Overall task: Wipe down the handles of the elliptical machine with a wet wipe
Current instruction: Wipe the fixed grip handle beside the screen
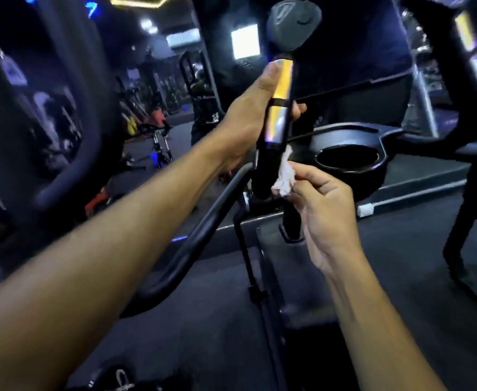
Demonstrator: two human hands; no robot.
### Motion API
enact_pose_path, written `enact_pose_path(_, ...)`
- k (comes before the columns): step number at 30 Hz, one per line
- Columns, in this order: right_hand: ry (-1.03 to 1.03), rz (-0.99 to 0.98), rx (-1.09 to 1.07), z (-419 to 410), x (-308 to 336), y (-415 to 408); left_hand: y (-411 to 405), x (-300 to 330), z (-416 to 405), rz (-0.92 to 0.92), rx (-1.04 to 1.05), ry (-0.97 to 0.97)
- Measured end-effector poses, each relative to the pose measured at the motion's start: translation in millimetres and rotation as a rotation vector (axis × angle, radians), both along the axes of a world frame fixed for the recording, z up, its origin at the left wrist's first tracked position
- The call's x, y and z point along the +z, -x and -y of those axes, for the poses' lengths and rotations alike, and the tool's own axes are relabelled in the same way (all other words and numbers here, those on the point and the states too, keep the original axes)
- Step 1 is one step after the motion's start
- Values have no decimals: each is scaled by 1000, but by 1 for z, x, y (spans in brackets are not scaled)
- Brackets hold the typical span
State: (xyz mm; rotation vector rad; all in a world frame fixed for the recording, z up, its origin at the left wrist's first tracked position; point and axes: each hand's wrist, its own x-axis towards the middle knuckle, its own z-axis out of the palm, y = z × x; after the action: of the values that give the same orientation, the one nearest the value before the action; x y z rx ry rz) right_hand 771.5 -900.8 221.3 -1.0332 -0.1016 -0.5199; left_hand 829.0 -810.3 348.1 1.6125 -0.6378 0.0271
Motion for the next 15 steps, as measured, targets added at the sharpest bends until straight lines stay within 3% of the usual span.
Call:
enact_pose_path(3, 133, -23, -57, -3, 12, -5, -2, 5, -12, -11, -83, -53)
enact_pose_path(8, 12, 35, -290, -24, 35, -5, -8, 7, -20, -28, -236, -66)
enact_pose_path(12, 232, 134, -580, -38, 17, -13, -10, 8, -23, 9, -282, -67)
enact_pose_path(15, 204, 157, -579, -45, 1, -12, -9, 8, -25, 11, -281, -87)
